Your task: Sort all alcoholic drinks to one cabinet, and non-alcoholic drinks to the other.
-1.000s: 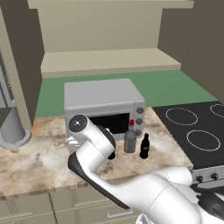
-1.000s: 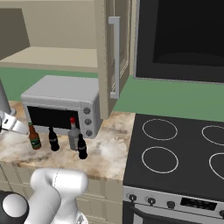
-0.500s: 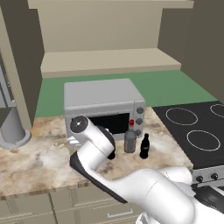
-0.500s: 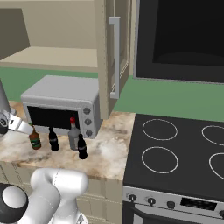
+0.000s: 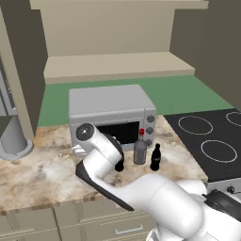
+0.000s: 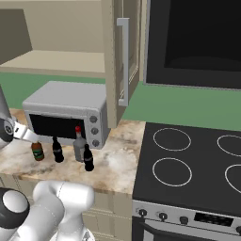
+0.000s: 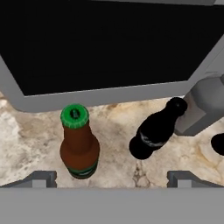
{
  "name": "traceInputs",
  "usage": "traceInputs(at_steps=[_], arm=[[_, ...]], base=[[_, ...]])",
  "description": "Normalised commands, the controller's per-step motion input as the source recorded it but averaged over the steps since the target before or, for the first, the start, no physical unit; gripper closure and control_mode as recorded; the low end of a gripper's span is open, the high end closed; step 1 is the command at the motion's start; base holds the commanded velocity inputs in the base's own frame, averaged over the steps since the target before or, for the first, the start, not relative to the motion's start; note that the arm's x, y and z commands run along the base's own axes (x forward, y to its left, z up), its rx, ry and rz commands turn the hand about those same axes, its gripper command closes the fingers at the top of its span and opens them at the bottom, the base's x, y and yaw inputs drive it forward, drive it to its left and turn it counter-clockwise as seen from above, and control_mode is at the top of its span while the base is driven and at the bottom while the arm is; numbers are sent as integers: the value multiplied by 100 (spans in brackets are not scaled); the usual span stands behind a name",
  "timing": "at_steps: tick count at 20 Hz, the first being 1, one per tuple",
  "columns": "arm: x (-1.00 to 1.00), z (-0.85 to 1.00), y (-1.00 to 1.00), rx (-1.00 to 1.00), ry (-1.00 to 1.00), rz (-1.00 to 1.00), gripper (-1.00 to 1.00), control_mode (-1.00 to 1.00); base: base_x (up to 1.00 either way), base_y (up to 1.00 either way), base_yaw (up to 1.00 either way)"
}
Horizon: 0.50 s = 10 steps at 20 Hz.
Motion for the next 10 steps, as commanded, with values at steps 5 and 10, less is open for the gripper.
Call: traceInputs(at_steps=[5, 10], arm=[[15, -21, 0, 0, -2, 0, -100, -100], [12, -19, 0, 0, 0, 0, -100, -100]], base=[[0, 0, 0], [0, 0, 0]])
